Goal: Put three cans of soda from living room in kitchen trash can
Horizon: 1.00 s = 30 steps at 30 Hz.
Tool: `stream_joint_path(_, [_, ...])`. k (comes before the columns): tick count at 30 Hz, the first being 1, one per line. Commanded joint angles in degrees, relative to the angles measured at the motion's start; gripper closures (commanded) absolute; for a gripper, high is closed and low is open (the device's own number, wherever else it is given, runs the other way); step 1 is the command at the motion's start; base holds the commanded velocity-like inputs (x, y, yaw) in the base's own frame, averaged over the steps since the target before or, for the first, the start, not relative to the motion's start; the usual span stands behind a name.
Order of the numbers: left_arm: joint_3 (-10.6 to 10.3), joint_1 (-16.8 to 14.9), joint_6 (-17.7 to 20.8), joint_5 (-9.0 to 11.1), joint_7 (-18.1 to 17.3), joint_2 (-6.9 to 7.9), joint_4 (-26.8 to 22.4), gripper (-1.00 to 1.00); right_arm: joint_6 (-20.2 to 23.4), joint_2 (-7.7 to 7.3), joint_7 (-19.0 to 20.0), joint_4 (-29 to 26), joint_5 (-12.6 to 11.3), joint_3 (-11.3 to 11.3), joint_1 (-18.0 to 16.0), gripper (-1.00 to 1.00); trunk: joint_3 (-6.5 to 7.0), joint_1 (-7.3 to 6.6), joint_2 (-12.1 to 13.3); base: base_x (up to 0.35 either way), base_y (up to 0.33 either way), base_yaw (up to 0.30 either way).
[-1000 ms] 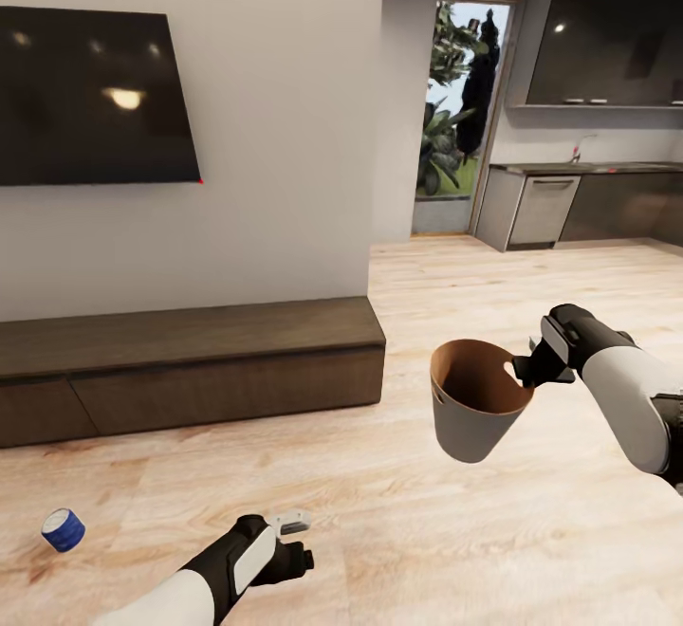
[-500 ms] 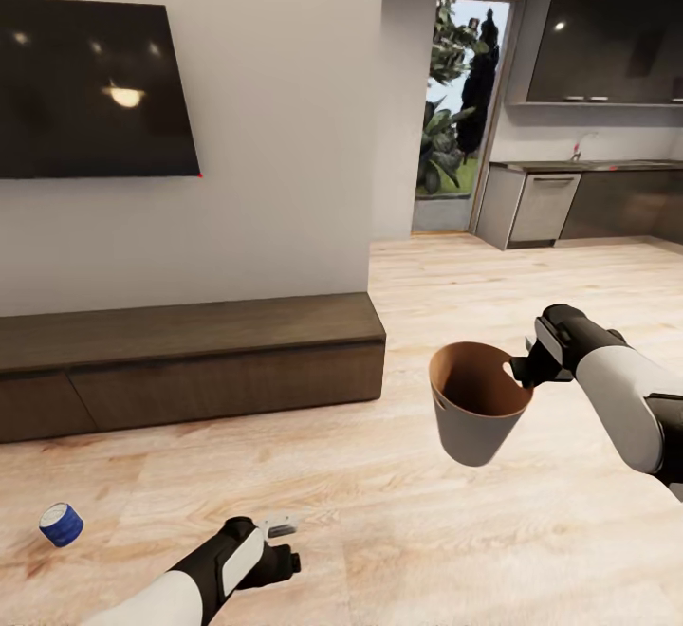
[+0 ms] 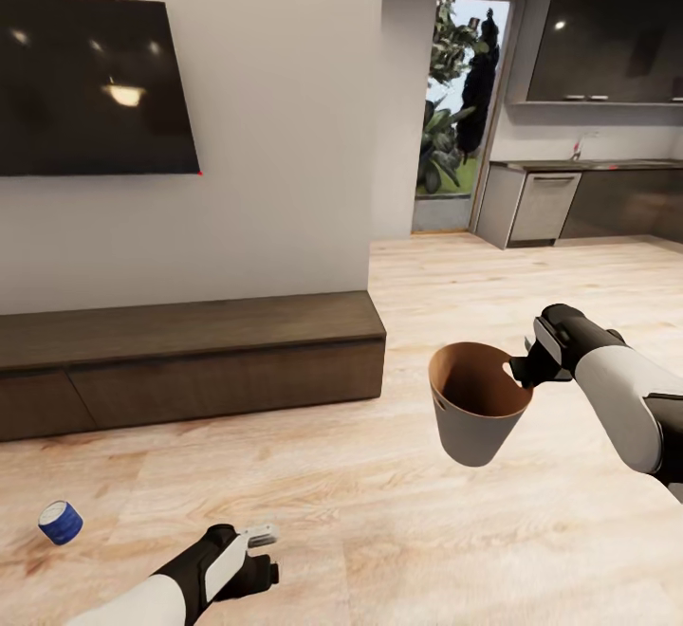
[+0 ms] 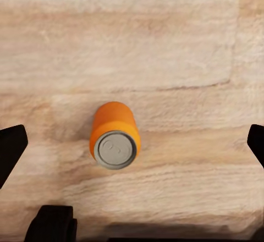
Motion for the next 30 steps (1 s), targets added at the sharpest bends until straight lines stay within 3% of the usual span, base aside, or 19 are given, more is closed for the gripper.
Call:
stream_joint_path(1, [-0.02,0.0,-0.03,-0.02,0.04,0.05,0.29,-1.0,0.02,0.0,0.22,-0.06,-0.86,-0.46,-0.04,1.0,-0.17,0.22,-0.42,0.0,0.0,0.0])
stream_joint_path(30, [-0.52,0.15,-0.76,-0.08,0.05,0.06,0.9,-1.0,0.02,0.0,0.22,-0.23,-0.86,-0.42,-0.04,1.0,-5.38,6.59,-12.05,0.0,0.0,0.0])
